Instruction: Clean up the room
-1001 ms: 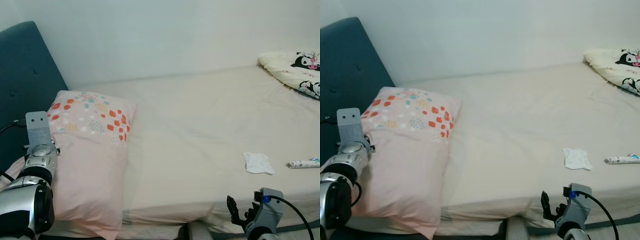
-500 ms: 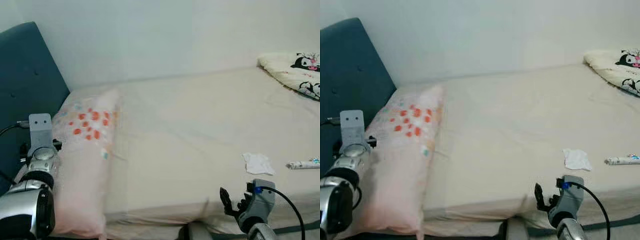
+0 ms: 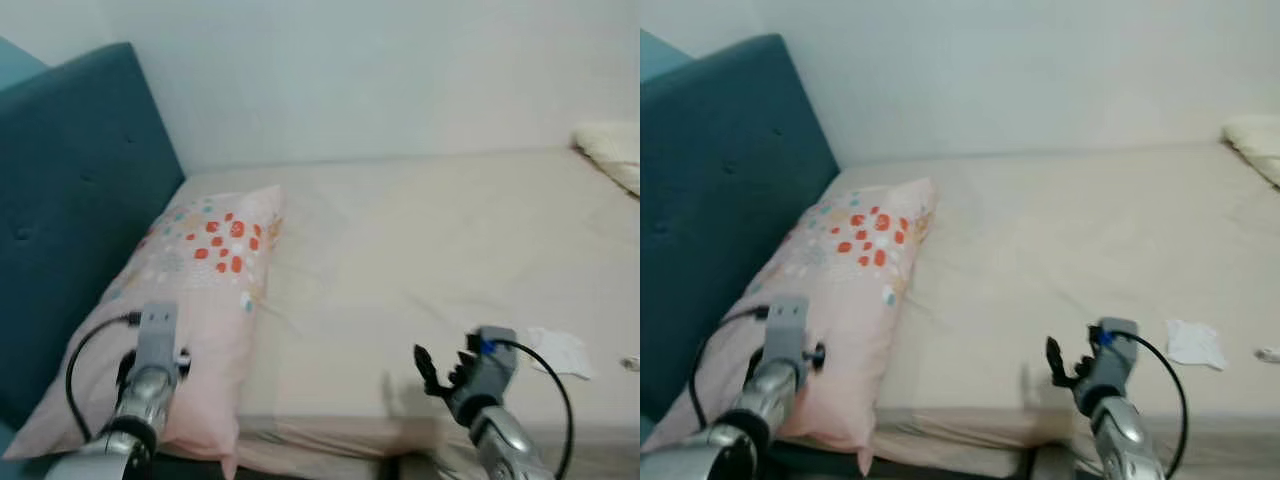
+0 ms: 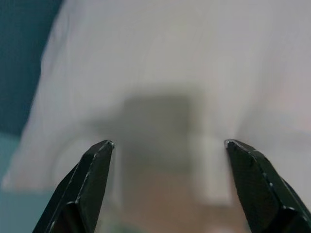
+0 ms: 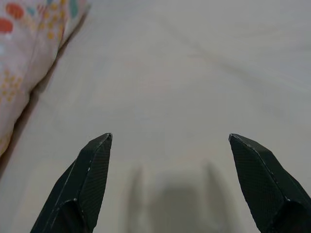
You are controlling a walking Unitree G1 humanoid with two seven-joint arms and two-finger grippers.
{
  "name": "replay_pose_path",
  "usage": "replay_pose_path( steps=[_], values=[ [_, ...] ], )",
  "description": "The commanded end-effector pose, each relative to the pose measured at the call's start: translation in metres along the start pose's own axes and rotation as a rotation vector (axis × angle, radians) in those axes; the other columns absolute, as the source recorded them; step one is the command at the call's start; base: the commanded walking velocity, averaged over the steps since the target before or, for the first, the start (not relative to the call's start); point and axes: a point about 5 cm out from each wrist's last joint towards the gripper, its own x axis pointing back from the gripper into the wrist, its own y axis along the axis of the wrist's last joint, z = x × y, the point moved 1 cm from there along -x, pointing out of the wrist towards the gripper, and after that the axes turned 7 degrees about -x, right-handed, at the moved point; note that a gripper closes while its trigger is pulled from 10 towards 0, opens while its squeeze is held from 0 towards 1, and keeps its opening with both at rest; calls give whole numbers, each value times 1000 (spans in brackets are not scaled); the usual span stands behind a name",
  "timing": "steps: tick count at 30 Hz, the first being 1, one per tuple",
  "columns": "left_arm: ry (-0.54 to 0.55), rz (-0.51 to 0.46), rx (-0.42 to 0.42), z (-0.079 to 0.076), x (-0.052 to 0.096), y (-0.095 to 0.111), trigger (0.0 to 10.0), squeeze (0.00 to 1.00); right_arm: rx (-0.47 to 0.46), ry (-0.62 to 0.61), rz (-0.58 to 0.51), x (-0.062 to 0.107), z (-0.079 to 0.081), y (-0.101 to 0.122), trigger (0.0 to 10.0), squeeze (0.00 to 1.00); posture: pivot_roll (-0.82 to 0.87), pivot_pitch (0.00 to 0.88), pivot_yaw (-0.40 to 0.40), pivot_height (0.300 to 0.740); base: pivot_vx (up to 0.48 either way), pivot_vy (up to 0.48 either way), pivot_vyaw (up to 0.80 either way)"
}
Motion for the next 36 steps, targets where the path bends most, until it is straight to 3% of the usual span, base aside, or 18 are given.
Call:
replay_pose_path(
  steps=[1, 3, 5, 6, 7, 8, 17, 21, 28, 33, 36],
  values=[
    [-69, 86, 134, -11, 6, -22, 10000, 0, 1, 12, 14, 0, 0, -8, 10000, 0, -84, 0, 80, 621, 0, 0, 0],
    [-122, 130, 244, -20, 10, -32, 10000, 0, 2, 18, 5, -1, 0, -7, 10000, 0, -84, 0, 80, 631, 0, 0, 0],
    [-122, 130, 244, -20, 10, -32, 10000, 0, 2, 18, 5, -1, 0, -7, 10000, 0, -84, 0, 80, 631, 0, 0, 0],
    [-262, 82, 370, -42, 13, -21, 10000, 0, 6, 31, 26, -3, 1, -11, 10000, 0, -62, 0, 73, 641, 0, 0, 0],
    [-262, 82, 370, -42, 13, -21, 10000, 0, 6, 31, 26, -3, 1, -11, 10000, 0, -62, 0, 73, 641, 0, 0, 0],
    [-366, 32, 421, -58, 17, -11, 10000, 0, 14, 41, 43, -5, 2, -15, 10000, 0, -56, 0, 71, 651, 0, 0, 0],
    [-427, 6, 429, -68, 20, -5, 10000, 0, 18, 74, 60, -11, 9, -21, 10000, 0, -63, 0, 79, 686, 0, 0, 0],
    [-430, -6, 443, -65, 19, -6, 10000, 0, 10, 85, 43, -13, 11, -19, 10000, 0, -65, 0, 81, 706, 0, 0, 0],
    [-390, 8, 392, -57, 17, -12, 10000, 0, 8, 83, 58, -13, 8, -24, 10000, 0, -58, 0, 79, 736, 0, 0, 0],
    [-389, 60, 362, -53, 21, -30, 10000, 0, 9, 35, 129, -9, -3, -41, 10000, 0, -50, 0, 74, 740, 0, 0, 0],
    [-386, 157, 331, -50, 29, -62, 10000, 0, 11, -60, 216, 4, -21, -64, 10000, 0, -35, 0, 65, 740, 0, 0, 0]
  ],
)
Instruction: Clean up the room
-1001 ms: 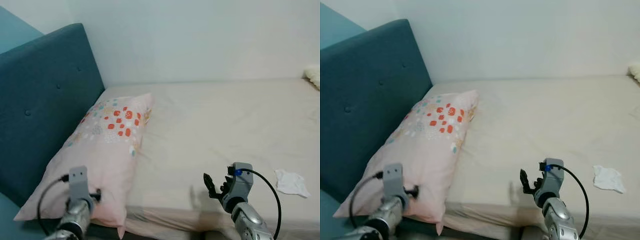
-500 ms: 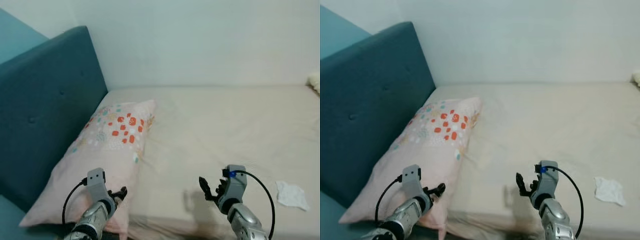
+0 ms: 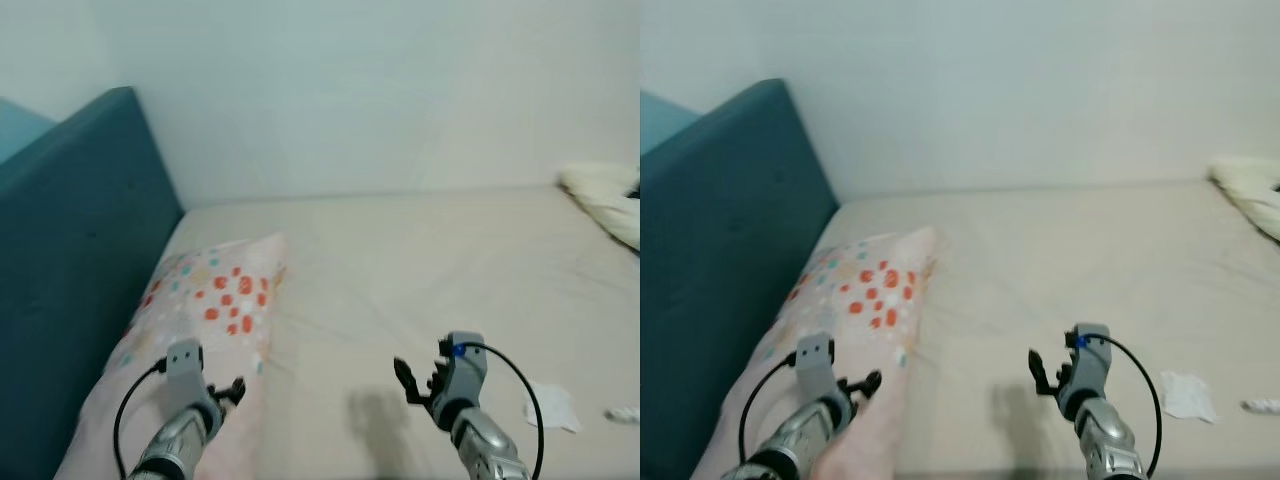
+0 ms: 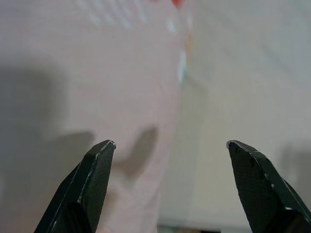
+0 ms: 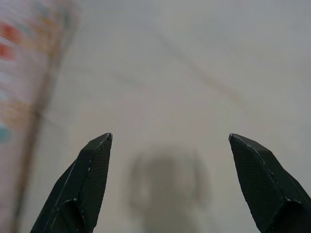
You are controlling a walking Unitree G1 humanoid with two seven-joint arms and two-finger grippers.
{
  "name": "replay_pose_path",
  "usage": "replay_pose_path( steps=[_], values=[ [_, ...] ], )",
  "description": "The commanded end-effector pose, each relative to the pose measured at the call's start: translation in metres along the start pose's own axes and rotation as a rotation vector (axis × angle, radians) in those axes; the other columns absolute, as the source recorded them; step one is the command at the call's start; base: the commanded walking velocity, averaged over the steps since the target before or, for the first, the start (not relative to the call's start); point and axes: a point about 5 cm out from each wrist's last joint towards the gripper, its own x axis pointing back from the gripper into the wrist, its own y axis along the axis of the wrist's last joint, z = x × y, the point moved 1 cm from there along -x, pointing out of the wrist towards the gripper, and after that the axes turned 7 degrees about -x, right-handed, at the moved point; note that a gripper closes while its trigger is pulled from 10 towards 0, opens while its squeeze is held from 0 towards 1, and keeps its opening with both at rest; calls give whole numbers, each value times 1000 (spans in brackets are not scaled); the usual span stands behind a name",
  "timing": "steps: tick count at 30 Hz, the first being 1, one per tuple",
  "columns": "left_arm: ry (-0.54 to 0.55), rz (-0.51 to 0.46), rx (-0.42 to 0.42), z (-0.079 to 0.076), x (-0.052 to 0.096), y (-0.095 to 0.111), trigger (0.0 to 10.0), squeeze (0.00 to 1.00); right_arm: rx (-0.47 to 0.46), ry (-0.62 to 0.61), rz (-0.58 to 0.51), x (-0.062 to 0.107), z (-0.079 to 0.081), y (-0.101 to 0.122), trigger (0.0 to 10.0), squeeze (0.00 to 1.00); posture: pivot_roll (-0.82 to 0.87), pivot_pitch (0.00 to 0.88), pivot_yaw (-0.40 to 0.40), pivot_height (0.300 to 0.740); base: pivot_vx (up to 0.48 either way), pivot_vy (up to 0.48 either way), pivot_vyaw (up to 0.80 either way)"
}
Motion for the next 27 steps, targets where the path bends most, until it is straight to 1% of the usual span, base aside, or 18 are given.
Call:
replay_pose_path(
  steps=[1, 2, 3, 4, 6, 10, 16, 22, 27],
  values=[
    [26, 71, -22, 13, 6, -17, 10000, 0, -5, -42, 39, 5, -6, -14, 10000, 0, -35, 0, 65, 740, 0, 0, 0],
    [37, 108, -35, 18, 10, -28, 10000, 0, -18, -81, 56, 9, -13, -21, 10000, 0, -35, 0, 65, 740, 0, 0, 0],
    [73, 187, -49, 30, 20, -49, 10000, 0, -25, -189, 153, 19, -28, -42, 10000, 0, -38, 0, 63, 740, 0, 0, 0],
    [73, 187, -49, 30, 20, -49, 10000, 0, -25, -189, 153, 19, -28, -42, 10000, 0, -38, 0, 63, 740, 0, 0, 0],
    [92, 241, -67, 37, 27, -65, 10000, 0, -31, -236, 208, 29, -37, -57, 10000, 0, -38, 0, 61, 740, 0, -377, 0],
    [98, 288, -95, 42, 35, -79, 10000, 0, -56, -249, 228, 38, -42, -68, 10000, 0, -35, 0, 59, 740, 0, -462, 0],
    [102, 301, -91, 44, 37, -83, 10000, 0, -69, -260, 251, 42, -43, -76, 10000, 0, -26, 0, 53, 740, 0, -480, 0],
    [94, 284, -99, 40, 32, -74, 10000, 0, -65, -273, 290, 44, -41, -84, 10000, 0, -17, 0, 48, 740, 0, -480, 0],
    [91, 274, -100, 38, 29, -70, 10000, 0, -67, -260, 281, 43, -40, -82, 10000, 0, -17, 0, 48, 740, 0, -480, 0]
  ],
)
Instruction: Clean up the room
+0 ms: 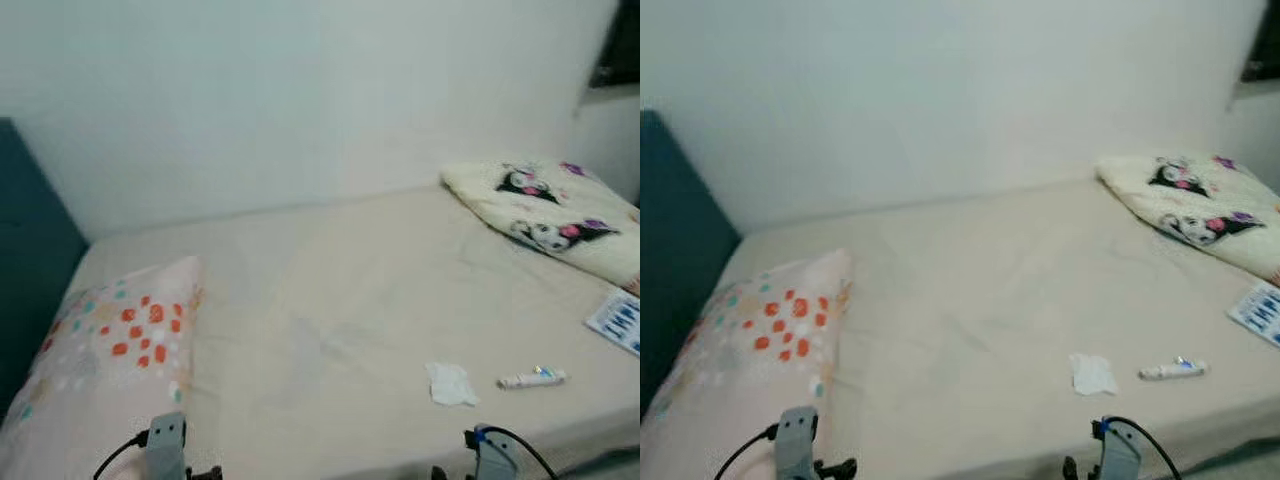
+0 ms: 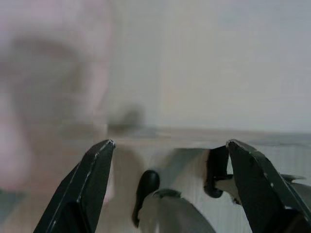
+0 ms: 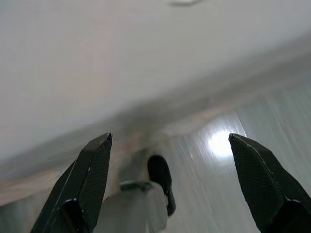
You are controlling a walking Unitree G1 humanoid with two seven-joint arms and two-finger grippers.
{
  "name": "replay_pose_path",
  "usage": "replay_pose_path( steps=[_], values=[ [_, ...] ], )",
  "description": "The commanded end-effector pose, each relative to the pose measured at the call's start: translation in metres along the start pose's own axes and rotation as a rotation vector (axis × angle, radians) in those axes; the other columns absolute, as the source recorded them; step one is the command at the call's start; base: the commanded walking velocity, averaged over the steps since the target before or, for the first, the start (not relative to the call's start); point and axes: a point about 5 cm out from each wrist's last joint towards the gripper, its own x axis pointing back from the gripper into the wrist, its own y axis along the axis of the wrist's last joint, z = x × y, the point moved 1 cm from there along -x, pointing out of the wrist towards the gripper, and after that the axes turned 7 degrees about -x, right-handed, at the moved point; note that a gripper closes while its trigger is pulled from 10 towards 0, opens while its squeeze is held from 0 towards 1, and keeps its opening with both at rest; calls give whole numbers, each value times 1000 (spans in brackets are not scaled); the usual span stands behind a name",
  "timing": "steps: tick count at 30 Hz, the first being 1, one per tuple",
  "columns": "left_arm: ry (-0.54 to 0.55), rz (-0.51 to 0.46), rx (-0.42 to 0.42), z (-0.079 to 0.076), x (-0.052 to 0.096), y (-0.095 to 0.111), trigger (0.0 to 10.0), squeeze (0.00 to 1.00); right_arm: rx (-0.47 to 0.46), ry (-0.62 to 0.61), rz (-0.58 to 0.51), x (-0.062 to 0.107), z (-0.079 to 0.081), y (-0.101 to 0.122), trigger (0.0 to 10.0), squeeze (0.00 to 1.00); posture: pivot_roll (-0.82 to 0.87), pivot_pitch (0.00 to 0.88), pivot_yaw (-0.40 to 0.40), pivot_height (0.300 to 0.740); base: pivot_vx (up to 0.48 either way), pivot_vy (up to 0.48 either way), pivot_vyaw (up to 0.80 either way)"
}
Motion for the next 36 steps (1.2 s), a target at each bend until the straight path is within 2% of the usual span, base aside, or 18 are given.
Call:
replay_pose_path(
  steps=[1, 12, 14, 18, 25, 29, 36],
  values=[
    [3, 18, -9, 1, 0, -2, 10000, 0, 3, 27, 2, -1, 7, -3, 10000, 0, -17, 0, 48, 740, 0, -480, 0],
    [-5, 23, -17, -2, 0, -3, 10000, 0, -4, 64, -59, -3, 11, 13, 10000, 0, -22, 0, 51, 740, 0, -480, 0],
    [-6, 25, -18, -3, 0, -4, 10000, 0, 22, 72, -63, -4, 14, 17, 10000, 0, -21, 0, 51, 740, 0, -480, 703],
    [-6, 25, -18, -3, 0, -4, 10000, 0, 22, 73, -67, -5, 15, 18, 10000, 0, -19, 0, 50, 740, 0, -480, 703],
    [-6, 25, -20, -2, 0, -4, 10000, 0, 1, 24, -53, -5, 10, 18, 10000, 0, -24, 0, 54, 740, 0, -480, 0],
    [-10, 21, -20, -4, -1, -2, 10000, 0, 7, 63, -73, -5, 12, 20, 10000, 0, -26, 0, 56, 740, 0, -480, 0],
    [-21, 10, -17, -9, -2, 2, 10000, 0, 31, 42, -68, -5, 10, 20, 10000, 0, -29, 0, 55, 740, 0, -480, 726]
  ],
)
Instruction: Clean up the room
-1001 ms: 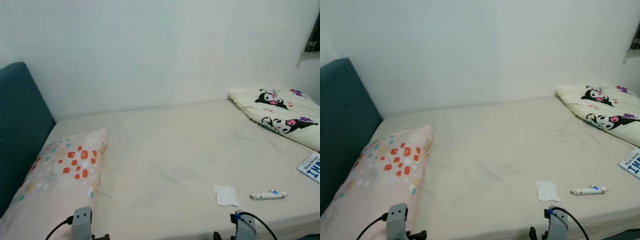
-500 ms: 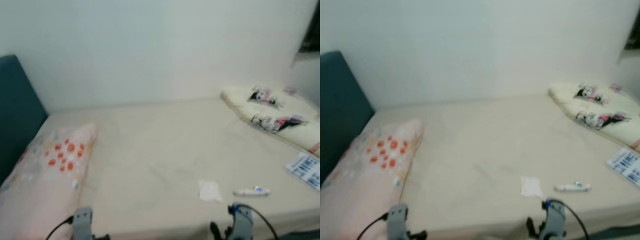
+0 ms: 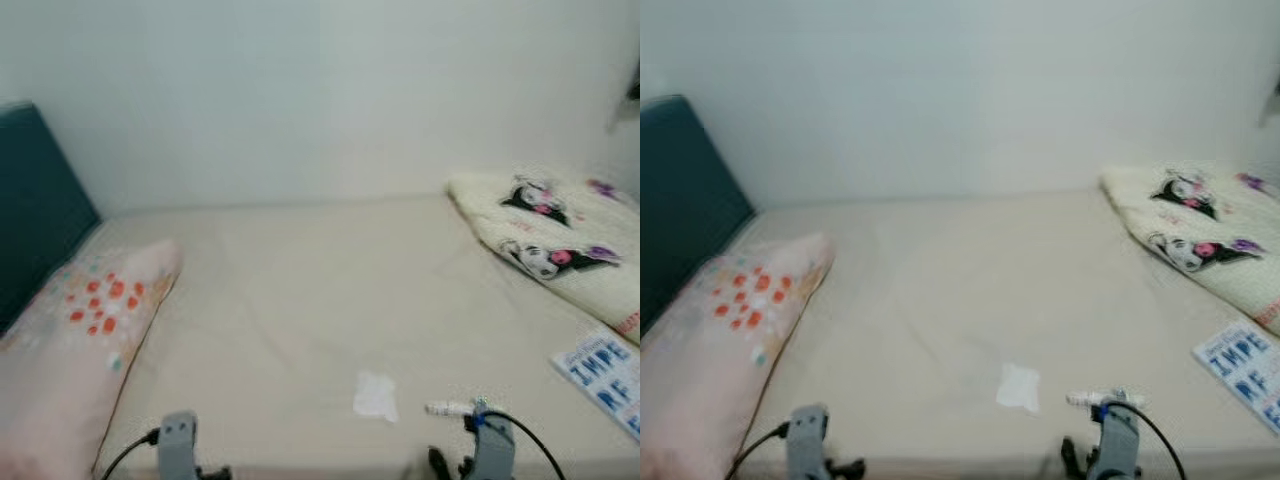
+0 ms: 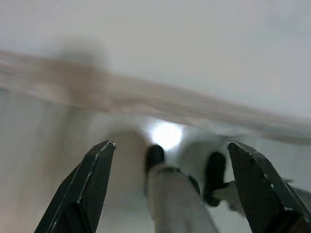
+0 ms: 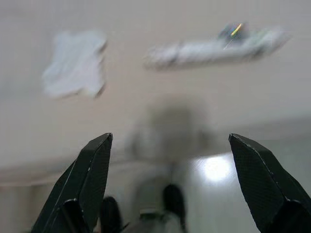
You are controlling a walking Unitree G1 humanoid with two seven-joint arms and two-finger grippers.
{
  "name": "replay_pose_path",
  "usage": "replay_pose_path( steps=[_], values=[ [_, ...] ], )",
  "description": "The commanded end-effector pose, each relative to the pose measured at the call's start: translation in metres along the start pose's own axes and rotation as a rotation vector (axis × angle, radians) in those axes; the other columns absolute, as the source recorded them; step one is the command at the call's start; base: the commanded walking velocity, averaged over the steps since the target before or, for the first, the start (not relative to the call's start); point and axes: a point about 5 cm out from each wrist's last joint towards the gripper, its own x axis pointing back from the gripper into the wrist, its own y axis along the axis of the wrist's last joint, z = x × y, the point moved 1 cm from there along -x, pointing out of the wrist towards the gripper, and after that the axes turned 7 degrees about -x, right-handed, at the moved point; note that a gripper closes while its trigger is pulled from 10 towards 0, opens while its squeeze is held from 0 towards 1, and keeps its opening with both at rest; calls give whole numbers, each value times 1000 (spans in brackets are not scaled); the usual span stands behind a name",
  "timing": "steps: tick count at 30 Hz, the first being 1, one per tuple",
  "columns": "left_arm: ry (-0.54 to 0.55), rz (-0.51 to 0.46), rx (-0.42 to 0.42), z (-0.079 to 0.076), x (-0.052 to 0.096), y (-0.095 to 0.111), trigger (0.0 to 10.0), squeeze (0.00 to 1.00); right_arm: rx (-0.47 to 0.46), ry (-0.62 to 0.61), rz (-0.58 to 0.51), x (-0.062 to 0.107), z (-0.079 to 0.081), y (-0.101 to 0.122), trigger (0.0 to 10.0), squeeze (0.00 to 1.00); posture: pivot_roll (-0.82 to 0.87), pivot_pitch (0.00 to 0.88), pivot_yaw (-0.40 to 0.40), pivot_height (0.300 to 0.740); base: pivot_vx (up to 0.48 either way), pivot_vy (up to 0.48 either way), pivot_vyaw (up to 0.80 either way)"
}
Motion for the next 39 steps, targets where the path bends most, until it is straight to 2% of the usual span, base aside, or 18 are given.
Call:
replay_pose_path(
  steps=[1, 12, 22, 34, 39],
  values=[
    [8, 6, -3, 3, 1, -1, 10000, 0, -2, 7, 2, -2, 8, -1, 10000, 0, -29, 0, 55, 740, 0, -480, 0],
    [10, -24, 7, -1, -2, 10, 10000, 0, -37, -14, -10, -3, 5, 5, 10000, 0, -39, 0, 58, 740, 0, -431, 0],
    [-4, -49, 22, -6, -3, 19, 10000, 0, -16, -14, -15, -6, 5, 16, 10000, 0, -49, 0, 59, 725, 0, 0, 0],
    [-2, -47, 25, -7, -3, 16, 10000, 0, 25, 56, -77, -11, 19, 37, 10000, 0, -52, 0, 55, 670, 0, 0, 0],
    [1, -43, 28, -7, -3, 15, 10000, 0, 33, 74, -99, -11, 21, 42, 10000, 0, -52, 0, 53, 665, 0, 0, 0]
  ],
)
